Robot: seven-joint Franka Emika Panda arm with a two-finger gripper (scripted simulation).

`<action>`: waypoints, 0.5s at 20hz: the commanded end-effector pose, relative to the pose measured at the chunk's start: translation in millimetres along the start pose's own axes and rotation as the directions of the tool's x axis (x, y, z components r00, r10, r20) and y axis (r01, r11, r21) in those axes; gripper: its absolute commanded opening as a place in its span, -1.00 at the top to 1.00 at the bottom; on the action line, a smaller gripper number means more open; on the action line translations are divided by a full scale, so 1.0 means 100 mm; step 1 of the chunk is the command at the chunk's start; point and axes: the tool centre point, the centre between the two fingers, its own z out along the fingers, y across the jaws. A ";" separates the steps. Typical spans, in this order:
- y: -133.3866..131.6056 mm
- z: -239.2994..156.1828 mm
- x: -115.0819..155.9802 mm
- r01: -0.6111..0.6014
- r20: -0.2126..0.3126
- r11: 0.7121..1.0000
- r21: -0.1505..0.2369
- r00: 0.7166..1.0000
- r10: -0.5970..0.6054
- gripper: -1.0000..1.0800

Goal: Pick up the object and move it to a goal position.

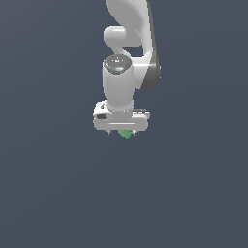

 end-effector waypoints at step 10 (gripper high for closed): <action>0.33 -0.11 0.10 -0.067 -0.029 0.998 0.008 0.997 0.068 -0.92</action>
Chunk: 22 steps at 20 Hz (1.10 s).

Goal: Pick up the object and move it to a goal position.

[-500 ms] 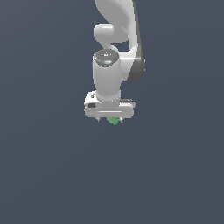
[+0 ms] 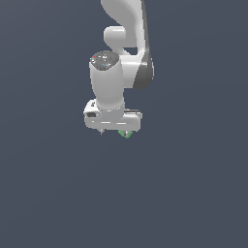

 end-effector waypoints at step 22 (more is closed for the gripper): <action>-0.06 0.23 -0.33 0.263 0.015 0.965 -0.004 0.965 -0.262 -0.92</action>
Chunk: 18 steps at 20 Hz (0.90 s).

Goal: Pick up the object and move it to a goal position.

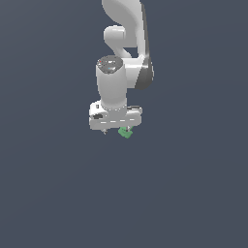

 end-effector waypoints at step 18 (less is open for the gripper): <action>-0.39 0.45 -0.72 0.556 0.034 0.831 0.012 0.830 -0.556 -0.92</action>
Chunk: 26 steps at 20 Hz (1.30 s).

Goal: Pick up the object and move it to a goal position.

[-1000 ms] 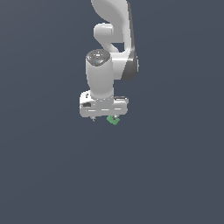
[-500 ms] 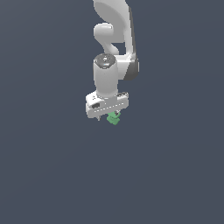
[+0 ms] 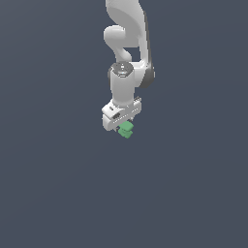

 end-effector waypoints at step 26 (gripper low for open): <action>-0.29 0.44 -0.18 0.224 0.009 0.975 0.007 0.974 -0.224 -0.92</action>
